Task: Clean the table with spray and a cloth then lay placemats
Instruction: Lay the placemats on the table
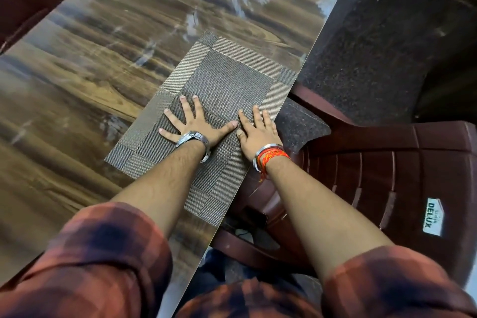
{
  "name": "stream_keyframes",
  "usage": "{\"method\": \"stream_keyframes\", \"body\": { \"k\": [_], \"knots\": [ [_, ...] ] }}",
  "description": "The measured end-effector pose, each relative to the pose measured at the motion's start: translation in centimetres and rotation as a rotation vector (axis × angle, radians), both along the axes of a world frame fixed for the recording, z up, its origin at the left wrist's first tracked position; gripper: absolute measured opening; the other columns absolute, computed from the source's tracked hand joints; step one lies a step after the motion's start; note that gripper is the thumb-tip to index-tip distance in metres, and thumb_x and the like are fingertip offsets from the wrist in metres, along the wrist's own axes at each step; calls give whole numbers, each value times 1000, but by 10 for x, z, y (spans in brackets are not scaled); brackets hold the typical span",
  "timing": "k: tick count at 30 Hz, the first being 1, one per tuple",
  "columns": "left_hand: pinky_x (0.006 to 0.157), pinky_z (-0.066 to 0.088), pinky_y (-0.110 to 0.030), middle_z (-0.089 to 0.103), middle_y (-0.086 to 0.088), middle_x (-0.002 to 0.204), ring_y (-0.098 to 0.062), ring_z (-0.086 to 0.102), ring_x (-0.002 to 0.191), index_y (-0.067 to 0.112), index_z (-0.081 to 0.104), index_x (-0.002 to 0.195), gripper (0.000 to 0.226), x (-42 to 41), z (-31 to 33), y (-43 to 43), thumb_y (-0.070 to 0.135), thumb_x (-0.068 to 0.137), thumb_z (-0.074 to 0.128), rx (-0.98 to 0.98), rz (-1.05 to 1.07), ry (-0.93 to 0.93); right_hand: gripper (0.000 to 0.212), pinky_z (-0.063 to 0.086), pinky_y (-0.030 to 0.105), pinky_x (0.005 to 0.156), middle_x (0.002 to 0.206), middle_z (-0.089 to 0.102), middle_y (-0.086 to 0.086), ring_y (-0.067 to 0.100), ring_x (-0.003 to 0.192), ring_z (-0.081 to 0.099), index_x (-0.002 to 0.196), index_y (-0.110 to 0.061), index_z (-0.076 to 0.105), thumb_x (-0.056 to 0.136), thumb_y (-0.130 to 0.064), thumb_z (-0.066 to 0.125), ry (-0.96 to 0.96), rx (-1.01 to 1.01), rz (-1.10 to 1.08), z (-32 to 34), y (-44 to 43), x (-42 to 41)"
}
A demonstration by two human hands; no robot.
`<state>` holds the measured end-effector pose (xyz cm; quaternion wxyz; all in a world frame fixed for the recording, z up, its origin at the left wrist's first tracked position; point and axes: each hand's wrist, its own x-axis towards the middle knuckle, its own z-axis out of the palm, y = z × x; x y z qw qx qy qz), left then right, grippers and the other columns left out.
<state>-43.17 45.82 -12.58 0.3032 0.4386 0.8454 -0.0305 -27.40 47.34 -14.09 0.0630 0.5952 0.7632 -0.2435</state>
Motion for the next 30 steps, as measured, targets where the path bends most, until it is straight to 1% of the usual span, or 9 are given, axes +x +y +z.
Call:
{"method": "stream_keyframes", "body": {
  "k": [6, 9, 12, 14, 16, 19, 24, 27, 30],
  "knots": [
    [108, -11, -75, -34, 9, 160, -40, -28, 147, 34, -19, 156, 136, 0, -8, -4, 106, 51, 31, 34, -25, 34, 55, -1, 42, 117, 161, -8, -2, 23, 147, -10, 150, -42, 6, 99, -48, 26, -12, 3, -7, 1, -2, -2],
    [111, -14, -70, -29, 10, 162, -37, -26, 148, 35, -15, 157, 128, -1, -14, -14, 105, 57, 23, 89, -49, 62, 55, 1, 42, 117, 161, -7, -1, 24, 147, -7, 150, -41, 8, 99, -49, 27, -20, 22, 3, 3, -2, -1],
    [113, -14, -66, -26, 11, 163, -33, -25, 149, 36, -15, 157, 123, -2, -19, -27, 103, 60, 18, 132, -55, 78, 56, 4, 44, 118, 161, -4, -1, 25, 148, -3, 150, -40, 6, 99, -49, 27, -24, 33, 7, 4, -3, -2],
    [114, -15, -63, -23, 10, 164, -32, -22, 150, 33, -14, 158, 121, -4, -18, -32, 102, 63, 18, 171, -48, 103, 60, 11, 48, 116, 161, 2, -3, 25, 147, 7, 150, -40, 6, 97, -50, 31, 5, 96, -29, 8, -3, -2],
    [116, -12, -59, -18, 7, 166, -30, -16, 152, 29, -12, 159, 118, -9, -15, -37, 98, 69, 18, 206, -57, 141, 61, 17, 50, 114, 161, 10, -4, 25, 145, 17, 150, -38, 9, 96, -49, 34, 32, 219, -62, 14, -4, -2],
    [121, -6, -55, -12, 4, 167, -25, -8, 154, 22, -9, 160, 112, -16, -7, -45, 93, 77, 18, 239, -56, 171, 61, 17, 50, 115, 160, 15, -5, 25, 145, 18, 150, -34, 15, 95, -47, 36, 54, 342, -61, 22, -8, -6],
    [122, -2, -53, -3, 2, 168, -21, 1, 154, 17, -9, 160, 106, -24, 12, -70, 86, 84, 21, 277, 5, 175, 64, 11, 49, 118, 160, 14, -3, 25, 147, 10, 152, -25, 16, 95, -44, 37, 119, 380, 51, 29, -30, -34],
    [121, 1, -53, -1, 4, 168, -20, 4, 154, 19, -7, 160, 98, -33, 23, -104, 79, 89, 23, 300, 40, 218, 64, 7, 46, 119, 161, 10, -3, 24, 148, 6, 152, -21, 13, 96, -40, 37, 169, 360, 162, 33, -53, -63],
    [122, 4, -52, 2, 4, 168, -21, 6, 154, 21, -2, 160, 91, -51, 33, -146, 75, 92, 23, 325, 106, 255, 65, 7, 45, 119, 161, 11, -1, 23, 148, 6, 153, -19, 11, 95, -36, 36, 205, 349, 295, 33, -81, -97]
  ]
}}
